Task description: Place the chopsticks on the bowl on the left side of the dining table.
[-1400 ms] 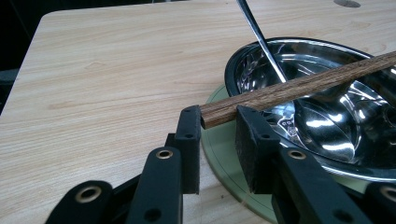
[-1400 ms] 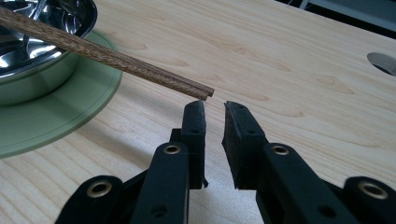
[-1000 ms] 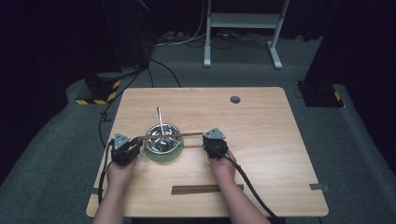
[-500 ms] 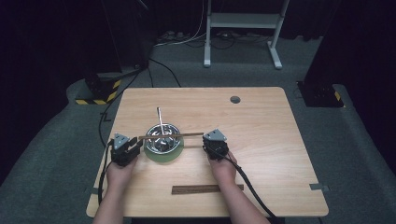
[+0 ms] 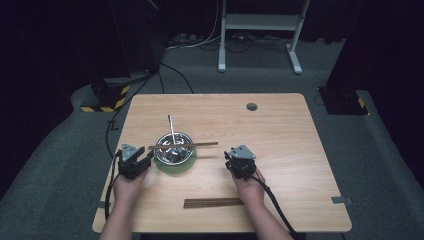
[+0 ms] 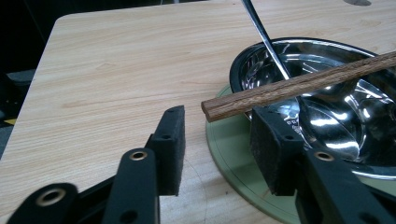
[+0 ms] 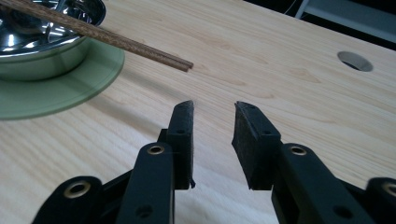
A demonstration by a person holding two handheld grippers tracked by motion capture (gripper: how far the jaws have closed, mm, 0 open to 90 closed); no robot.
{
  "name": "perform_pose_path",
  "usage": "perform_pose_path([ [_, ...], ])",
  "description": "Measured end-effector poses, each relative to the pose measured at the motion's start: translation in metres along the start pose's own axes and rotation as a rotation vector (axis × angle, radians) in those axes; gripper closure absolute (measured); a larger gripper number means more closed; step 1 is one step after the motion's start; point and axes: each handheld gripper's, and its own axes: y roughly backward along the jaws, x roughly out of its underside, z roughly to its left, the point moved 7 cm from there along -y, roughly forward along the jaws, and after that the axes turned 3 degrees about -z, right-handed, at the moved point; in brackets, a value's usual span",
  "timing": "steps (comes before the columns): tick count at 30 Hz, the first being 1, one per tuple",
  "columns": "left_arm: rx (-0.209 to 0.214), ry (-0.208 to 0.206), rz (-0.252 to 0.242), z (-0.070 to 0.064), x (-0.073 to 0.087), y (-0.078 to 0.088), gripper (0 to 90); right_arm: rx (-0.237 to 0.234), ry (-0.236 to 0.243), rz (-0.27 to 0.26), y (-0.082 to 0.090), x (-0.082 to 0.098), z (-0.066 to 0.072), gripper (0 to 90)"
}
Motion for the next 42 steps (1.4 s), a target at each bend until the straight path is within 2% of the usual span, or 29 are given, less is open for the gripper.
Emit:
perform_pose_path([
  [2,-0.004,0.004,-0.01,0.0,0.0,0.003,53.8,0.001,-0.003,-0.005,0.011,0.004,-0.007,66.7],
  [3,-0.002,0.02,-0.014,-0.002,0.0,0.004,52.6,0.003,-0.004,-0.008,0.016,0.007,-0.011,66.6],
  [6,-0.017,0.001,-0.018,-0.003,-0.001,0.011,50.7,0.009,-0.02,-0.003,0.032,0.018,-0.025,63.1],
  [7,-0.021,0.005,-0.015,-0.004,0.0,0.014,49.9,0.014,-0.018,0.002,0.037,0.022,-0.031,61.2],
  [8,-0.026,-0.008,-0.017,-0.005,0.0,0.016,49.3,0.023,-0.017,0.008,0.042,0.027,-0.037,60.2],
  [9,-0.031,0.0,-0.016,-0.006,0.001,0.019,48.5,0.025,-0.02,0.013,0.047,0.032,-0.042,59.8],
  [13,-0.024,0.008,0.004,-0.015,0.003,0.027,45.3,0.048,-0.02,0.038,0.066,0.057,-0.068,57.4],
  [16,0.007,0.004,0.041,-0.027,0.014,0.035,41.5,0.064,-0.054,0.066,0.078,0.076,-0.089,53.5],
  [18,0.061,-0.001,0.069,-0.037,0.022,0.041,38.0,0.065,-0.087,0.085,0.085,0.088,-0.103,51.3],
  [22,0.086,-0.009,0.131,-0.049,0.038,0.05,35.7,0.065,-0.134,0.134,0.095,0.107,-0.12,45.0],
  [24,0.09,-0.019,0.164,-0.052,0.046,0.049,33.2,0.069,-0.129,0.153,0.099,0.114,-0.124,41.8],
  [28,0.093,-0.013,0.221,-0.062,0.055,0.042,28.8,0.046,-0.141,0.21,0.1,0.12,-0.125,33.8],
  [29,0.106,-0.029,0.235,-0.066,0.06,0.039,27.5,0.046,-0.14,0.207,0.099,0.12,-0.125,33.3],
  [30,0.101,-0.091,0.233,-0.07,0.061,0.039,24.2,0.035,-0.163,0.216,0.098,0.12,-0.124,32.7],
  [31,0.122,-0.101,0.231,-0.073,0.061,0.04,25.3,0.044,-0.176,0.213,0.097,0.12,-0.126,32.0],
  [33,0.133,-0.109,0.227,-0.075,0.061,0.04,27.4,0.053,-0.17,0.208,0.096,0.12,-0.126,32.1],
  [34,0.139,-0.094,0.233,-0.075,0.062,0.04,27.3,0.049,-0.175,0.216,0.096,0.12,-0.125,32.2],
  [38,0.14,-0.099,0.229,-0.075,0.061,0.039,26.5,0.048,-0.178,0.215,0.097,0.12,-0.124,32.1],
  [39,0.14,-0.099,0.23,-0.074,0.061,0.039,26.4,0.059,-0.175,0.202,0.096,0.12,-0.125,32.1],
  [42,0.141,-0.099,0.23,-0.074,0.061,0.039,26.5,0.047,-0.181,0.218,0.097,0.12,-0.124,31.7],
])
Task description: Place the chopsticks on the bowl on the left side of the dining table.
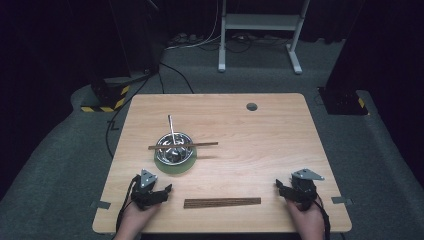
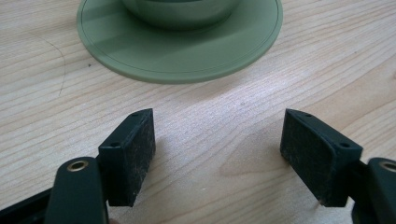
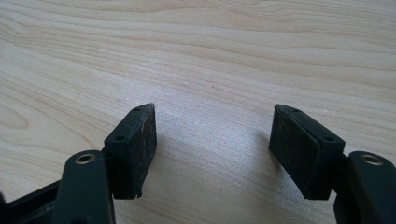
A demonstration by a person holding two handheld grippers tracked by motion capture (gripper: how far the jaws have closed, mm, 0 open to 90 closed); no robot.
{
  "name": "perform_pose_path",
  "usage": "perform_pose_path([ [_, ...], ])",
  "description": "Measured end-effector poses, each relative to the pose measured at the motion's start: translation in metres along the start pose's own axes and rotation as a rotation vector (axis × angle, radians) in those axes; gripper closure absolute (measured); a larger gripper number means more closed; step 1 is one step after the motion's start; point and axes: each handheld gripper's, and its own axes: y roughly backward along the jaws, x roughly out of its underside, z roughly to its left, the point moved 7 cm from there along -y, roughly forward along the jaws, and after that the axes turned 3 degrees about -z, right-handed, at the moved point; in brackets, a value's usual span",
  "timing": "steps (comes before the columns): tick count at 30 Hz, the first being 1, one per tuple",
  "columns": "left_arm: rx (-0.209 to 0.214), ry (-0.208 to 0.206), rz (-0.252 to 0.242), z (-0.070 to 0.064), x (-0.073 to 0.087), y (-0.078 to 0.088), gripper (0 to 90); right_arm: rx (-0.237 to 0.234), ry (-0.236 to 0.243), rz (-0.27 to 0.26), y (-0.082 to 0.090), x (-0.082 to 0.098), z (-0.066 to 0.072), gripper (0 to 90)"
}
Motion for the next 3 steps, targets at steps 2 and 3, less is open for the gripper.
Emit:
perform_pose_path([
  [2,0.0,-0.004,0.005,0.0004,0.0001,0.0003,26.5,0.001,0.002,-0.001,-0.0001,-0.0001,-0.0002,31.6],
  [3,0.001,-0.002,0.004,0.0002,0.0001,0.0002,26.5,0.001,0.002,-0.001,-0.0001,-0.0001,-0.0002,31.7],
])
